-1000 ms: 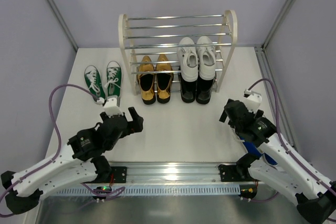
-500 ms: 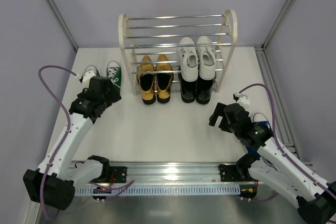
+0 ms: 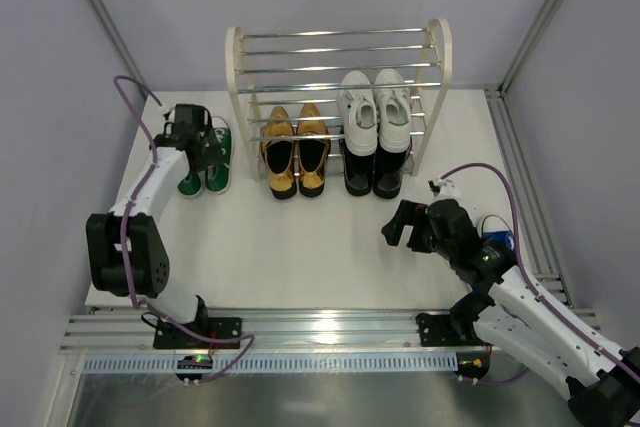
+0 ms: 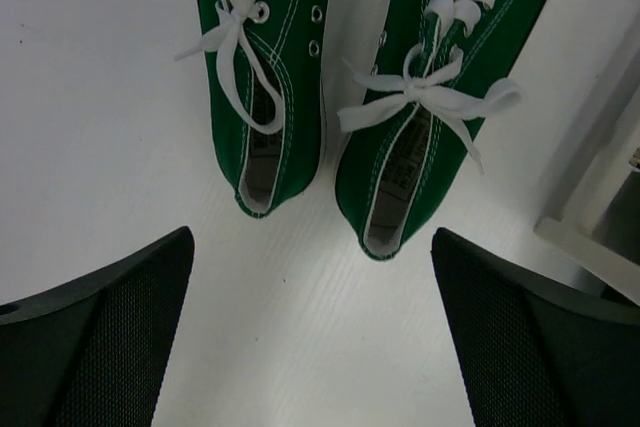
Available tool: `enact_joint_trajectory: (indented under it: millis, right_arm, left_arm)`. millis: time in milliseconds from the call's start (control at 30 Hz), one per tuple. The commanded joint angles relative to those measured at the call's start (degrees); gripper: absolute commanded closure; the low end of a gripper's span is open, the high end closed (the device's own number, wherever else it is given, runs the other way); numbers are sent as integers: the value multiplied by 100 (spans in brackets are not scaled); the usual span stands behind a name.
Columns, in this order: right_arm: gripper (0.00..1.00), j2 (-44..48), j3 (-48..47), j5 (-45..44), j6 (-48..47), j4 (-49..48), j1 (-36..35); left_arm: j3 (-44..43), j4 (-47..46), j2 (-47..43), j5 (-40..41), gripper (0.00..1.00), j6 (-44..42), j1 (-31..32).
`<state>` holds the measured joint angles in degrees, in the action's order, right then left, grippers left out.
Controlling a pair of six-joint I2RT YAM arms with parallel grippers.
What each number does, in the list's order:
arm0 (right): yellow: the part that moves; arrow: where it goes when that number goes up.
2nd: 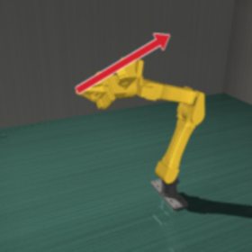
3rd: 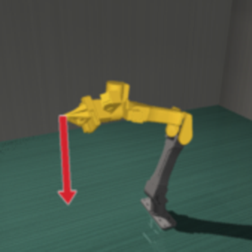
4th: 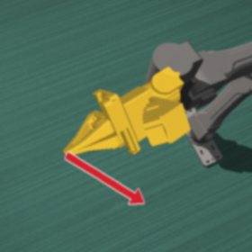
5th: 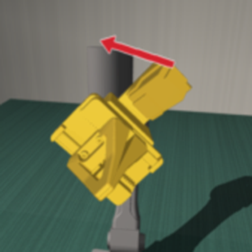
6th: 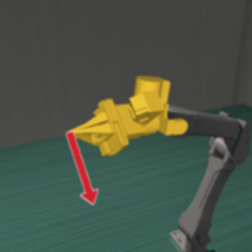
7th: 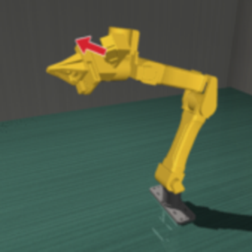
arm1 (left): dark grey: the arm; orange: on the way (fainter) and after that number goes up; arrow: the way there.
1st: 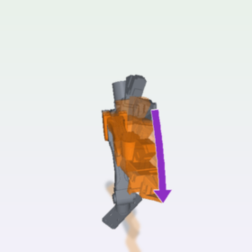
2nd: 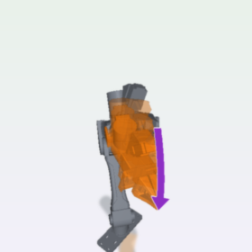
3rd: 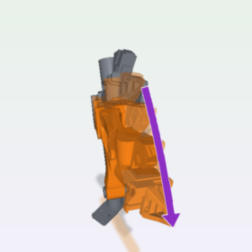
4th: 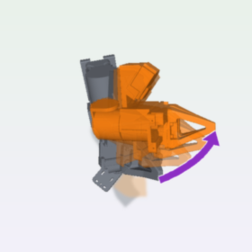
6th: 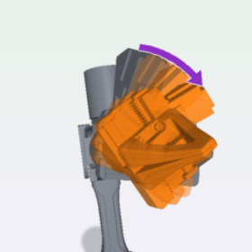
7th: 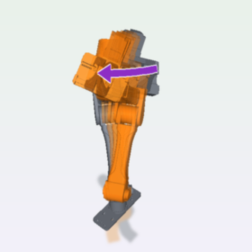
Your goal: Place and organize the shoes onto the shoe shelf
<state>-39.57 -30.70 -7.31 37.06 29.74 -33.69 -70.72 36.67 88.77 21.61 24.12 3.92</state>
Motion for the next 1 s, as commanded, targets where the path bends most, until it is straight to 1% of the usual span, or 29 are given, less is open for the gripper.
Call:
enact_joint_trajectory:
  millis: [0,100,167,333,467,600,733,900,967]
  right_arm:
    - [0,134,37,142,-225,-293,-41]
    - [0,169,108,169,-217,-354,-41]
    - [0,152,134,177,-208,-390,-41]
    - [0,-6,91,142,-252,-451,-41]
    - [0,-103,73,72,-304,-425,-41]
    - [0,-217,55,98,-296,-477,-41]
    - [0,-305,29,98,-304,-513,-41]
    - [0,-384,20,125,-322,-556,-41]
    - [0,-402,29,125,-322,-600,-41]
  left_arm:
    - [-337,-746,253,-314,0,-548,-365]
    - [-372,-950,474,-595,1,-829,-655]
    - [-364,-1135,684,-797,1,-1039,-682]
    - [-329,-1504,1168,-1342,4,-1181,-726]
    - [-162,-1986,1195,-1668,6,-1339,-726]
    - [-161,-2067,1388,-1852,6,-1480,-726]
    - [-144,-2093,1634,-2142,9,-1542,-726]
    - [-153,-2023,1854,-1976,11,-1621,-726]
    - [-135,-2014,1924,-1941,14,-1621,-726]
